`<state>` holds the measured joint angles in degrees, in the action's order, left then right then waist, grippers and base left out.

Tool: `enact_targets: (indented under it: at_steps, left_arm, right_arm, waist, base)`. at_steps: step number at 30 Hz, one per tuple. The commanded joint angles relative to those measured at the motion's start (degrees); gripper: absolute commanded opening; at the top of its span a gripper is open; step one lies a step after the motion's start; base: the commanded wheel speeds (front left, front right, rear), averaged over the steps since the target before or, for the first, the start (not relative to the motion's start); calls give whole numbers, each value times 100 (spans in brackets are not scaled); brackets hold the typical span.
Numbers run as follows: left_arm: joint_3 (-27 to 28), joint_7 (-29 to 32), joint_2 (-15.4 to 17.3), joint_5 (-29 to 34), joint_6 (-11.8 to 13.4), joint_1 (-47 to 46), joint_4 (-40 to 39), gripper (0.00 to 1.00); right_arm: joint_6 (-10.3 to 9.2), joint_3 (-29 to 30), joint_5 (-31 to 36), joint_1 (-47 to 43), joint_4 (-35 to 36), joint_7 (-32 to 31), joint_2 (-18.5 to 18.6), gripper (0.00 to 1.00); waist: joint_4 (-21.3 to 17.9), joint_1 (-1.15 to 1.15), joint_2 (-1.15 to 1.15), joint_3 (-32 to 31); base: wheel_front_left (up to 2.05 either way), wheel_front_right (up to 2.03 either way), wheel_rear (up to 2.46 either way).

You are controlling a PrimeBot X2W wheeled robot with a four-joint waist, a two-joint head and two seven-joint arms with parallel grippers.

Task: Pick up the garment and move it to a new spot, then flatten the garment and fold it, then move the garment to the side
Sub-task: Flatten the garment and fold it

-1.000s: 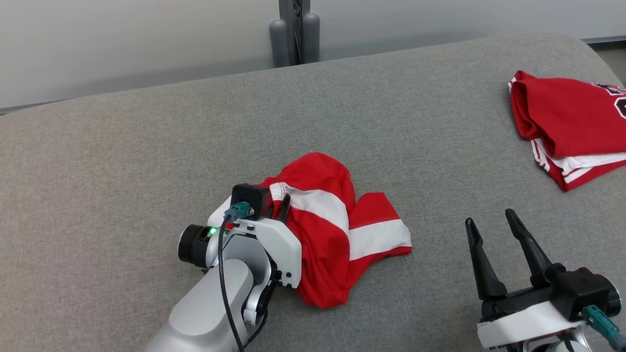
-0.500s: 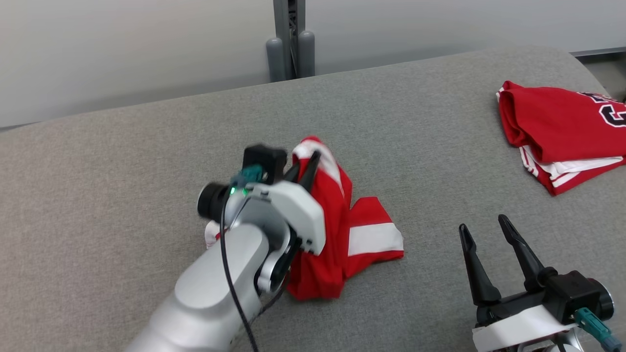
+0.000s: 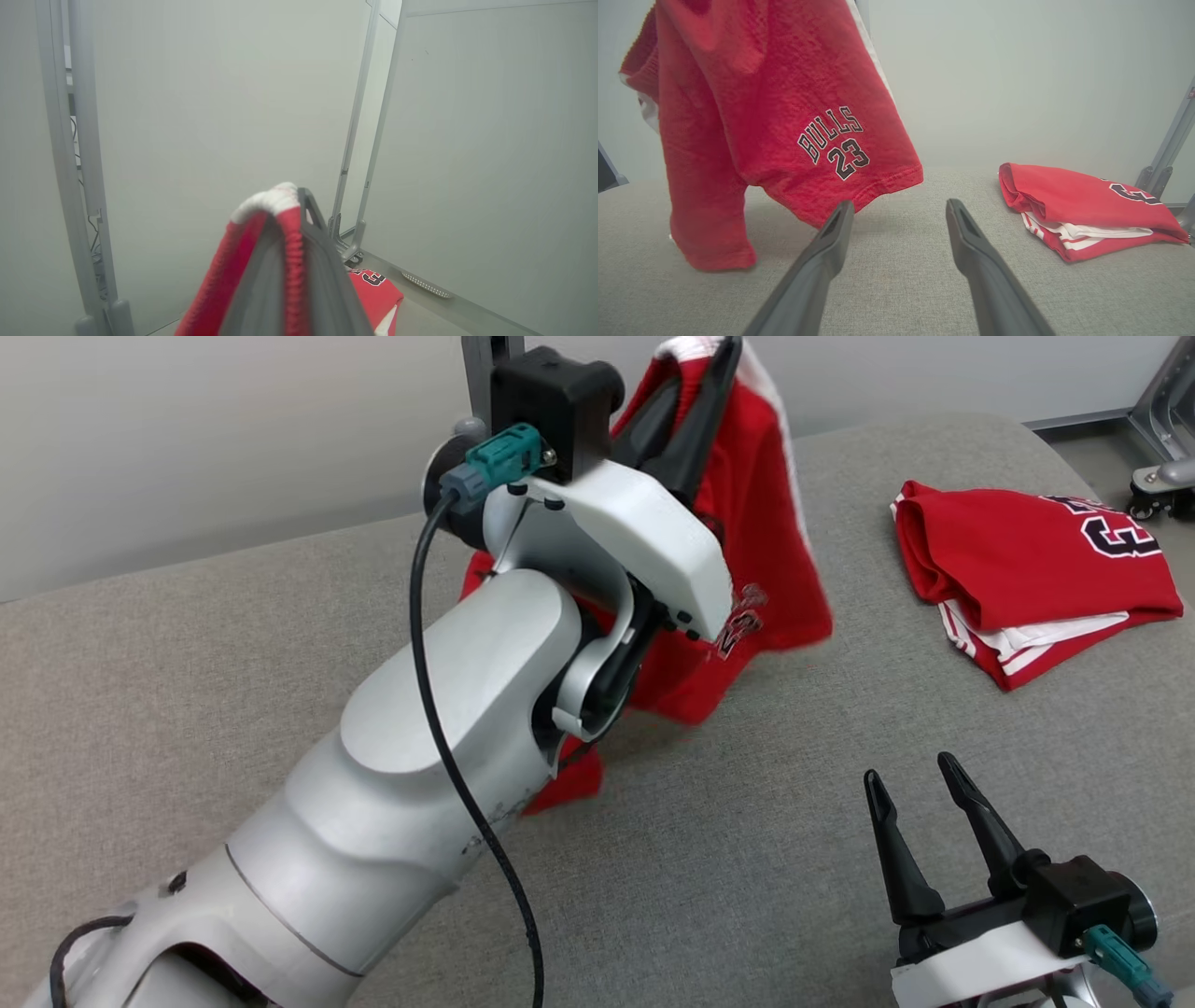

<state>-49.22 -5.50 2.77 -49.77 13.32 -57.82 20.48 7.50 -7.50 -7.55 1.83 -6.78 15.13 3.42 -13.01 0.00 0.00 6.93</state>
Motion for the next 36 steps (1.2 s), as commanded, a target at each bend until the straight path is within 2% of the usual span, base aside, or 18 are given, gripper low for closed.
enact_targets:
  at_steps: [1, 5, 10, 15, 18, 22, 27, 28, 30, 32, 36]
  left_arm:
    - [-74, -22, 26, -86, 38, 12, 34, 0]
    - [-434, -44, 30, -404, 72, 298, 227, 0]
    - [-671, -42, 193, -681, -8, 1293, 496, 0]
    - [-699, -68, 677, -1022, -62, 2379, 314, 0]
    - [-574, -231, 1054, -1131, 64, 2858, 75, 0]
    - [-449, -362, 1476, -1187, 178, 3226, -181, 0]
    - [-476, -204, 1758, -1250, 265, 3477, -367, 0]
    - [-498, -164, 1798, -1237, 307, 3522, -379, 6]
    - [-504, -133, 1835, -1257, 381, 3596, -417, 35]
    - [-490, -177, 1900, -1225, 491, 3659, -448, 100]
    - [-411, -441, 2035, -1121, 714, 3840, -576, 100]
  right_arm:
    - [-2, 19, -40, 49, -23, 2, 4, 100]
    - [-2, 84, -50, 54, 16, 1, -7, 100]
    - [-2, 227, -45, -78, 57, 1, -20, 100]
    - [-2, 279, -15, -115, 81, 1, -26, 100]
    - [-2, 292, -7, -138, 99, 1, -28, 100]
    - [-2, 284, 20, -194, 101, 1, -6, 100]
    - [-2, 234, 11, -205, 64, 1, 35, 100]
    - [-2, 225, 7, -213, 54, 1, 45, 100]
    - [-2, 215, -6, -223, 36, 1, 62, 100]
    - [-2, 209, -19, -229, 15, 1, 75, 100]
    - [-2, 177, -42, -277, -37, 1, 93, 100]
  waist:
    - [0, 0, 0, 17]
    - [71, 0, 0, 96]
    - [277, 0, 0, 130]
    - [496, 0, 0, 100]
    - [657, 0, 0, 82]
    - [877, 0, 0, 22]
    - [1035, 0, 0, -80]
    - [1054, 0, 0, -101]
    - [1078, 0, 0, -138]
    - [1092, 0, 0, -180]
    - [1090, 0, 0, -287]
  base:
    - [0, 0, 0]
    - [0, 0, 0]
    - [0, 0, 0]
    - [0, 0, 0]
    - [0, 0, 0]
    - [0, 0, 0]
    - [0, 0, 0]
    - [0, 0, 0]
    - [0, 0, 0]
    - [0, 0, 0]
    - [0, 0, 0]
